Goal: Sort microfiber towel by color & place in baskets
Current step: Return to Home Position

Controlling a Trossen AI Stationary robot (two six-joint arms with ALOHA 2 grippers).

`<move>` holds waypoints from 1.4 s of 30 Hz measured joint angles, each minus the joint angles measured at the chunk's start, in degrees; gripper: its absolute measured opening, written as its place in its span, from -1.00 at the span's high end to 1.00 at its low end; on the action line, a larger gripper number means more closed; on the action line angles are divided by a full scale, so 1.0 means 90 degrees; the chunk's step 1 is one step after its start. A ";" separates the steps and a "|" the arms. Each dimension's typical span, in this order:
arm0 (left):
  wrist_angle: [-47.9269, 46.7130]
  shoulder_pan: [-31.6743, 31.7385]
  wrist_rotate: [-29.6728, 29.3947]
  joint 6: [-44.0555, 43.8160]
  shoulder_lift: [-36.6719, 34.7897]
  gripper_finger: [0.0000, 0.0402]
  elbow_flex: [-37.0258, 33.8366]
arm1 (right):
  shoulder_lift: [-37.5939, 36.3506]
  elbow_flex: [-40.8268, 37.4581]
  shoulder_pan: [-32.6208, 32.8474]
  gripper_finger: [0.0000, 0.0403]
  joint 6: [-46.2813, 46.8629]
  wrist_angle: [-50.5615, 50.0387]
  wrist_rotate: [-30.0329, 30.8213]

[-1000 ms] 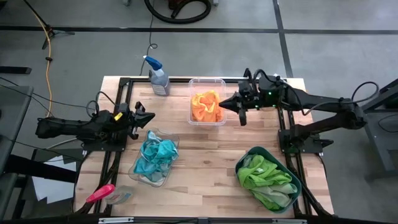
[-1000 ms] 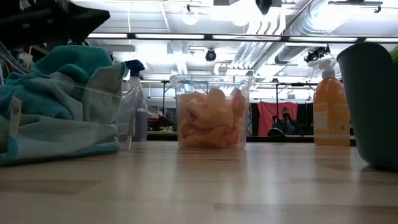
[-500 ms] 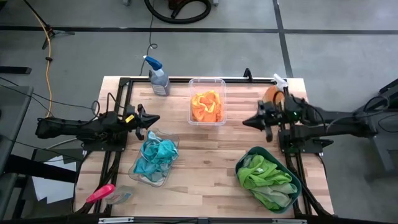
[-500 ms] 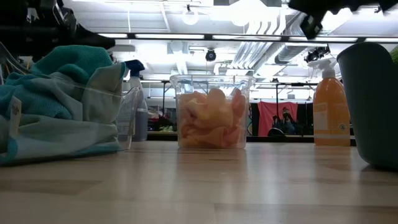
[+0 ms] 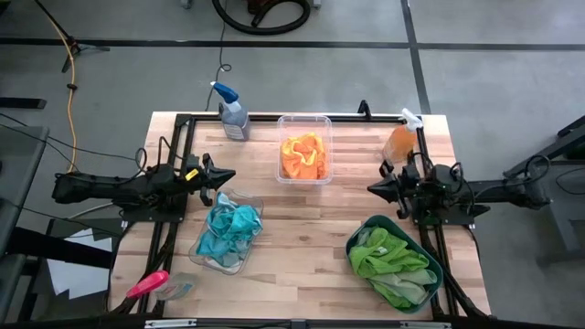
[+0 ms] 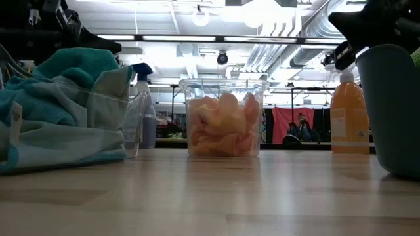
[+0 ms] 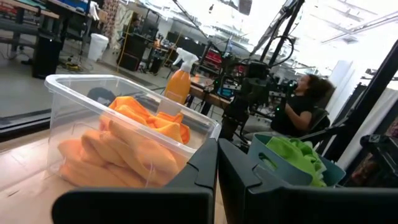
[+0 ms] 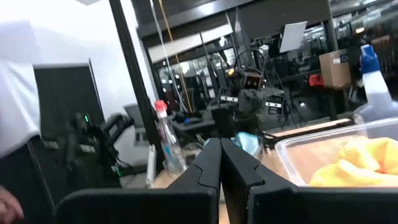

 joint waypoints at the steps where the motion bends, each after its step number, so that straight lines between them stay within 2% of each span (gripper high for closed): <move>1: 0.0000 0.0000 0.0001 0.0000 0.0000 1.00 0.0000 | 0.0000 -0.0009 -0.0001 1.00 -0.0169 -0.0009 -0.0011; 3: 0.0000 0.0000 0.0000 0.0000 0.0000 1.00 0.0000 | -0.0001 -0.0007 -0.0001 1.00 -0.0409 -0.0123 0.0023; 21: 0.0000 0.0000 0.0002 0.0000 0.0000 1.00 0.0000 | 0.0002 -0.0004 -0.0001 1.00 -0.0416 -0.2638 0.0079; 42: 0.0000 -0.0002 0.0002 0.0000 0.0000 1.00 0.0000 | 0.0002 -0.0004 -0.0003 1.00 -0.0419 -0.2945 0.0079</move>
